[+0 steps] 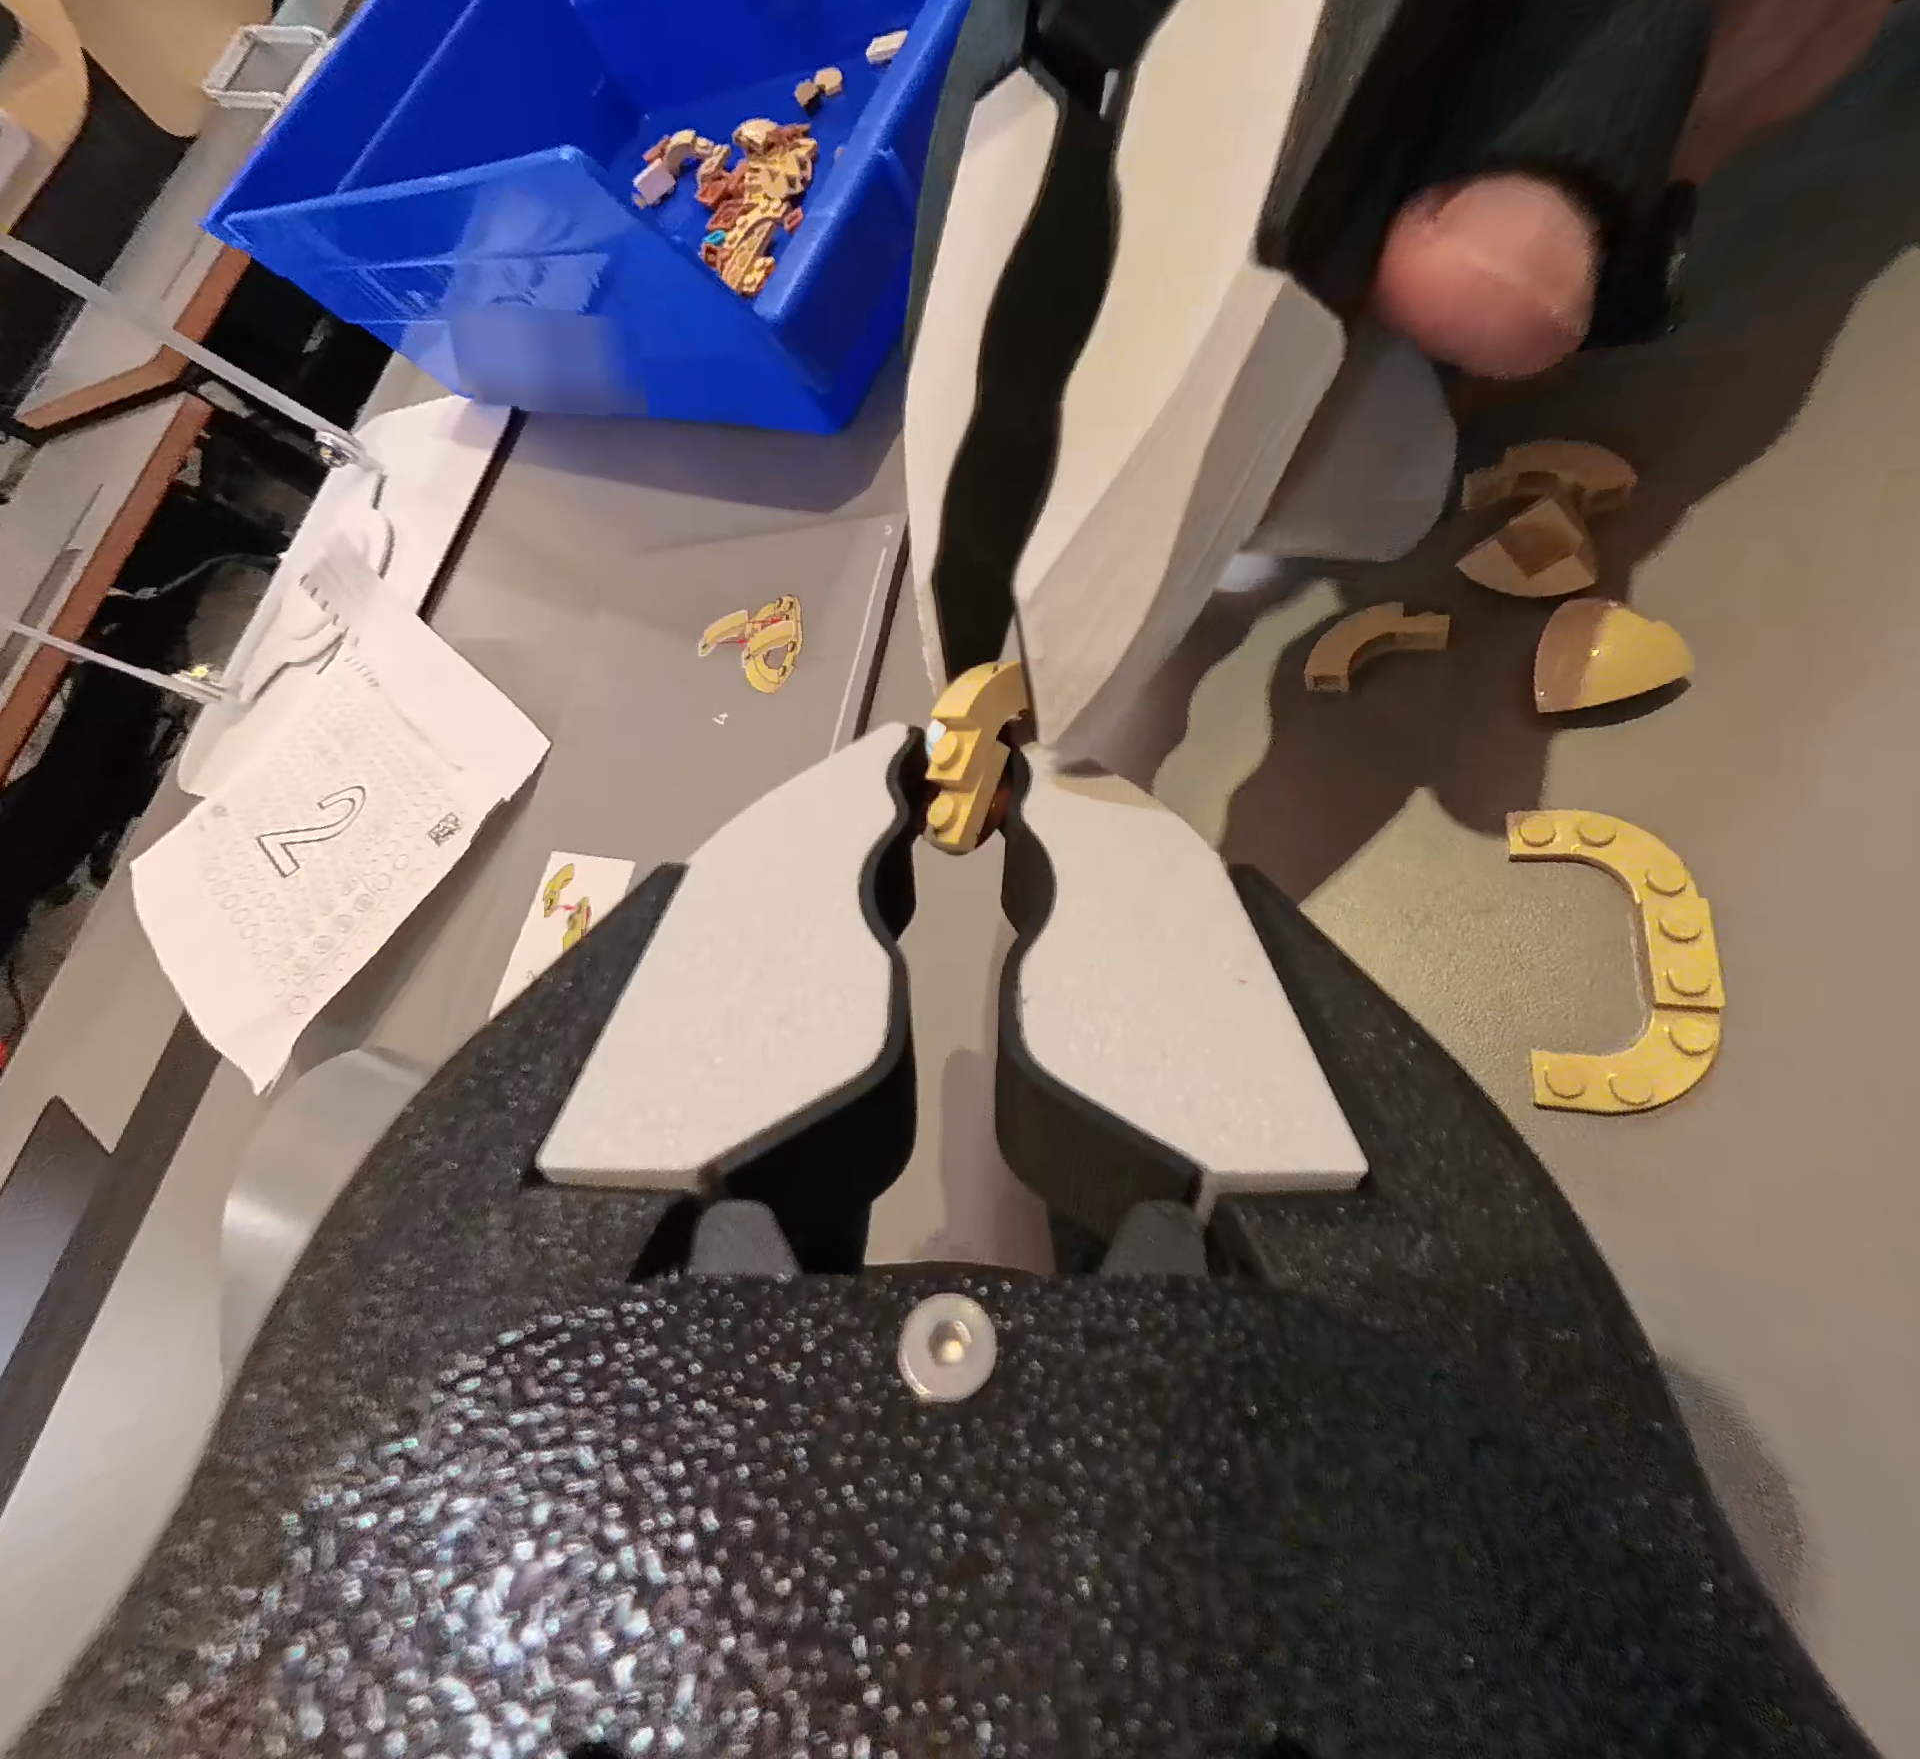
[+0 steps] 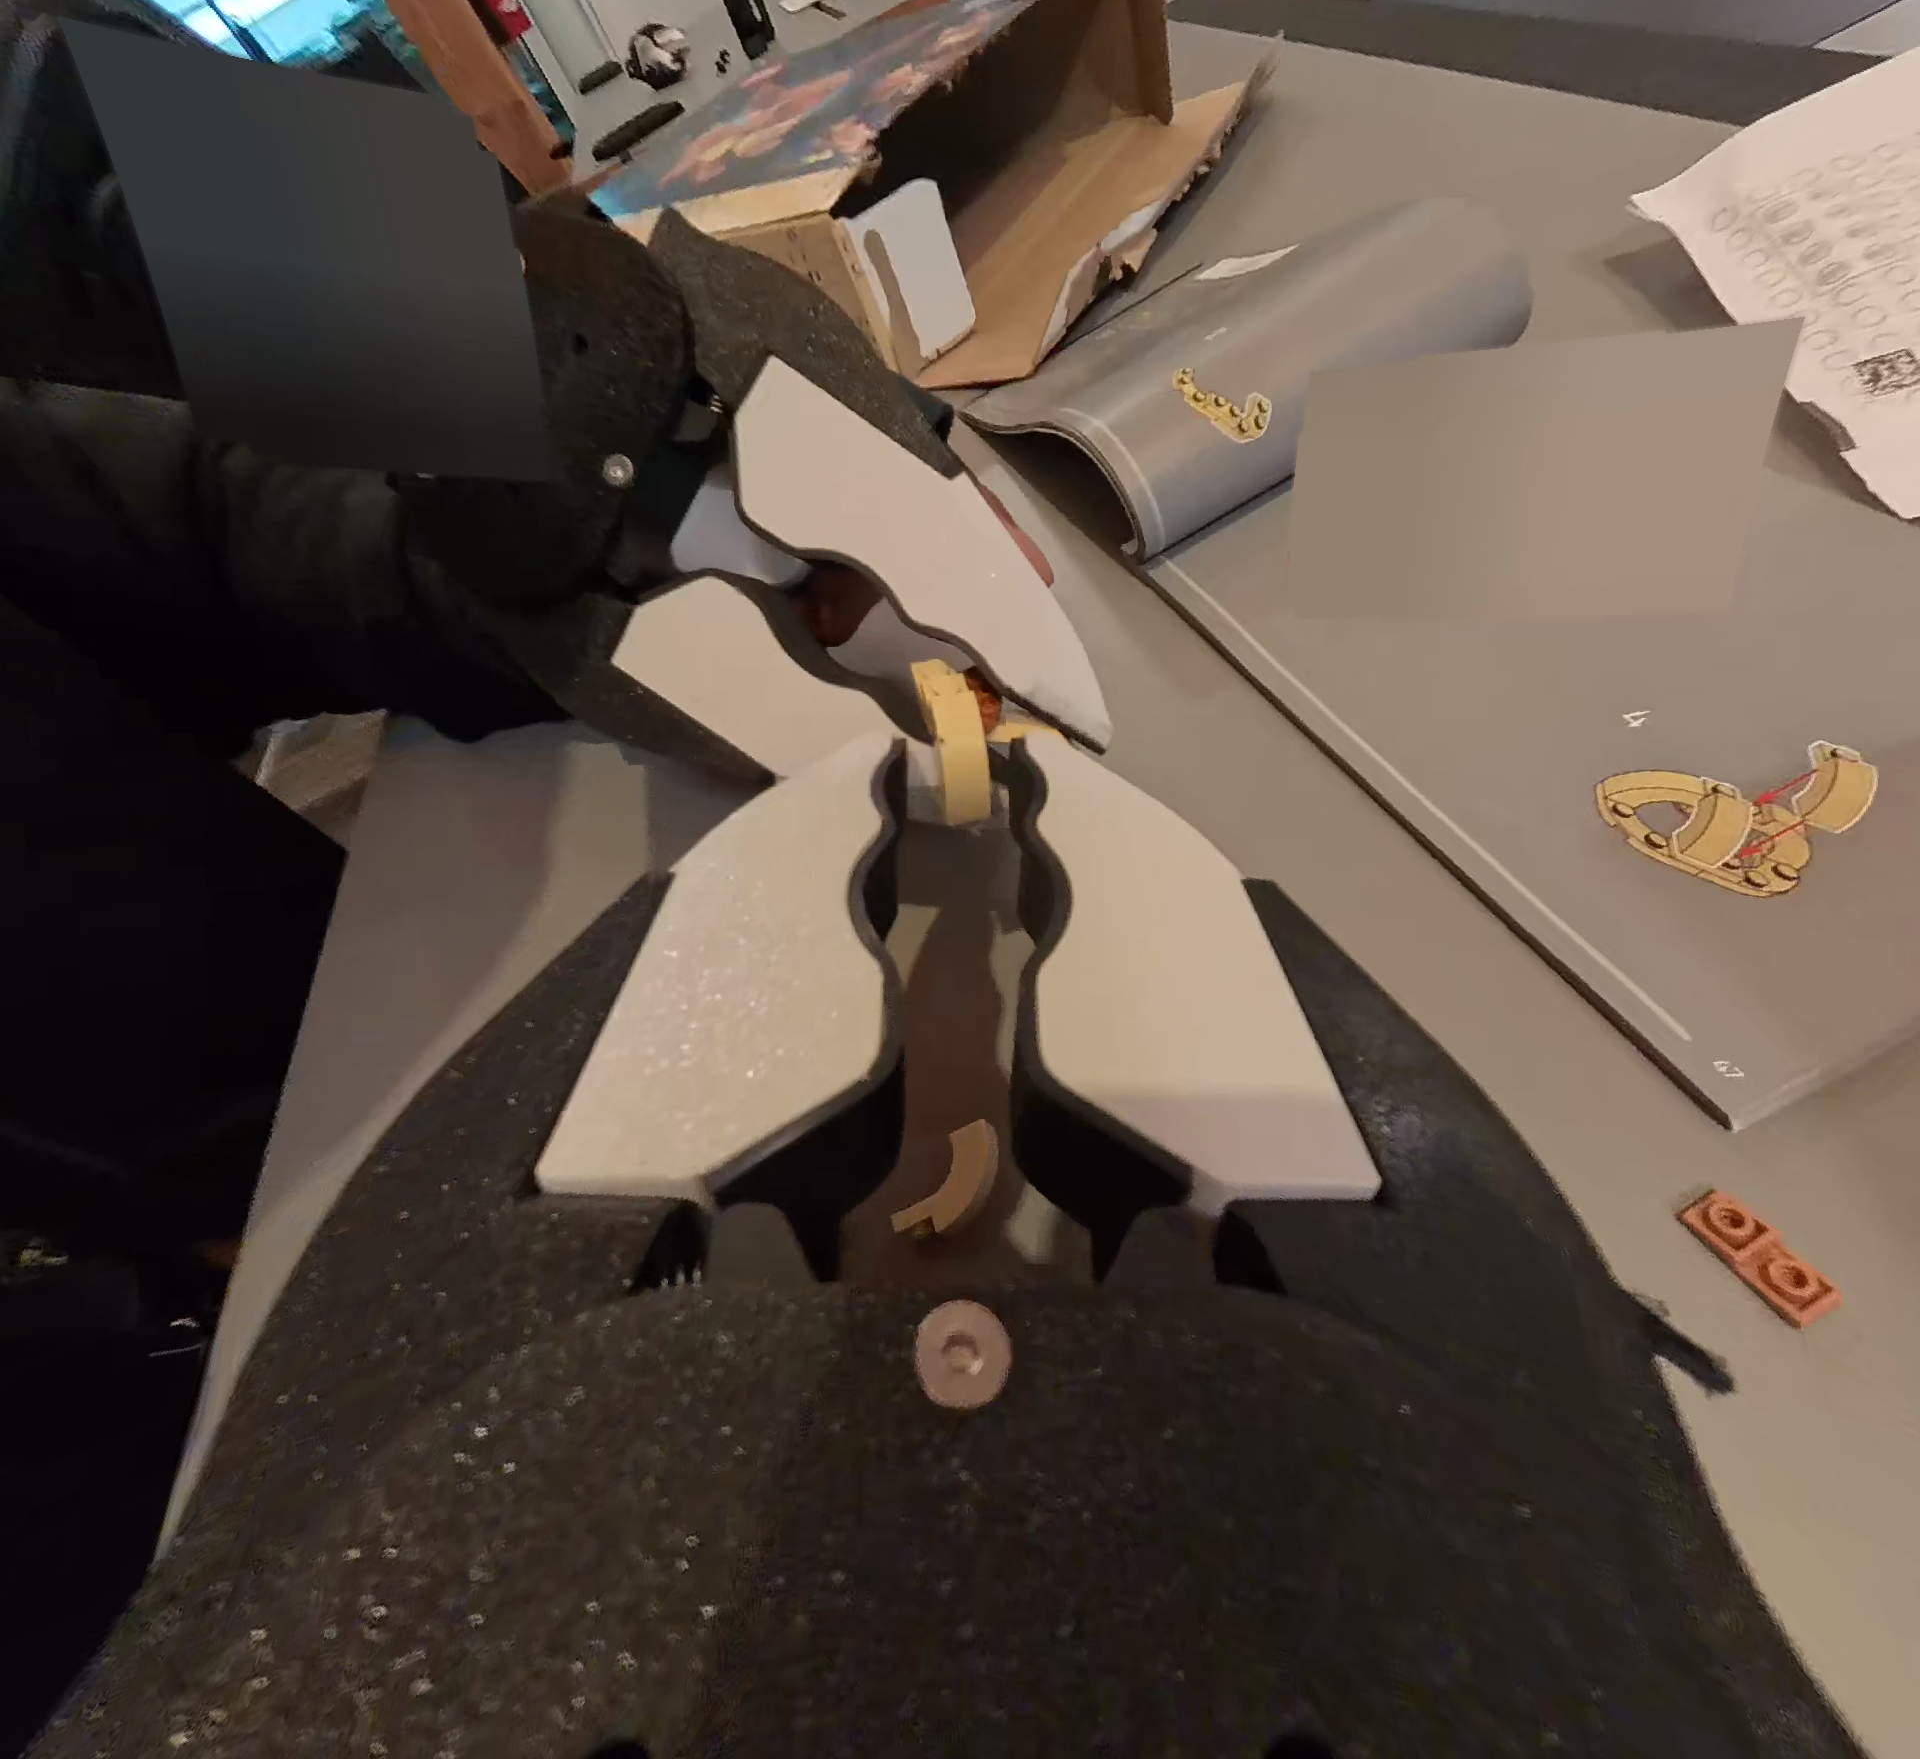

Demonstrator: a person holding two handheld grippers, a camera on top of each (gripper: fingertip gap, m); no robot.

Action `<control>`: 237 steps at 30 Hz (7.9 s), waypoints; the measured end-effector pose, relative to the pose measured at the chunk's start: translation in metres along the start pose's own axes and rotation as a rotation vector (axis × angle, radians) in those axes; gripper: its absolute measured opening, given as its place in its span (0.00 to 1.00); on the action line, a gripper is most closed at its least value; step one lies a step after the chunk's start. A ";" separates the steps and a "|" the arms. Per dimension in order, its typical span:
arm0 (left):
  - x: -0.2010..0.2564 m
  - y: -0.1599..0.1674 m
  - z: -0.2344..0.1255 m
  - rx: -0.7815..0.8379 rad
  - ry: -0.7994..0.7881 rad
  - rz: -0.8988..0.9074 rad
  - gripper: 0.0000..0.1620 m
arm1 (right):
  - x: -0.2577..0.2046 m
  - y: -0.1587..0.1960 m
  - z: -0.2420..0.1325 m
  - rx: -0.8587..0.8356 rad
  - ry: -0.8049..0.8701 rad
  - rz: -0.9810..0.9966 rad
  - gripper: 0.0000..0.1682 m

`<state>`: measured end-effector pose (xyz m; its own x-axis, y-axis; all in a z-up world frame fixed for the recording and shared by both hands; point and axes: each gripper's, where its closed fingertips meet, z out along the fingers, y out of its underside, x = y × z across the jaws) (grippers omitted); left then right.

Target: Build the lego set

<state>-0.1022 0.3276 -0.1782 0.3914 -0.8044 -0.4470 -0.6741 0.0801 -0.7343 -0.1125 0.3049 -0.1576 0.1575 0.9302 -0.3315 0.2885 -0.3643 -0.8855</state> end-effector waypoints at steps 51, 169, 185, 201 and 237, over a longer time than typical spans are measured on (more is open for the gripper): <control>0.001 0.076 -0.021 -0.372 0.334 -0.212 0.13 | 0.020 0.033 0.003 -0.241 0.185 -0.141 0.05; -0.022 -0.006 -0.025 0.153 0.058 -0.042 0.05 | 0.013 0.016 -0.003 -0.112 0.055 -0.011 0.05; -0.024 0.005 -0.007 0.062 -0.181 -0.025 0.05 | 0.021 0.016 -0.005 -0.042 -0.027 0.443 0.05; -0.014 0.031 0.008 -0.111 -0.148 -0.180 0.05 | 0.032 0.032 0.003 -0.137 0.005 0.562 0.05; -0.009 0.021 0.004 -0.016 -0.079 -0.059 0.06 | 0.034 0.027 0.000 -0.106 -0.011 0.553 0.05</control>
<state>-0.1171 0.3391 -0.1920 0.4780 -0.7587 -0.4425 -0.6581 0.0242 -0.7525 -0.0995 0.3269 -0.1926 0.3026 0.5998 -0.7407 0.2588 -0.7997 -0.5418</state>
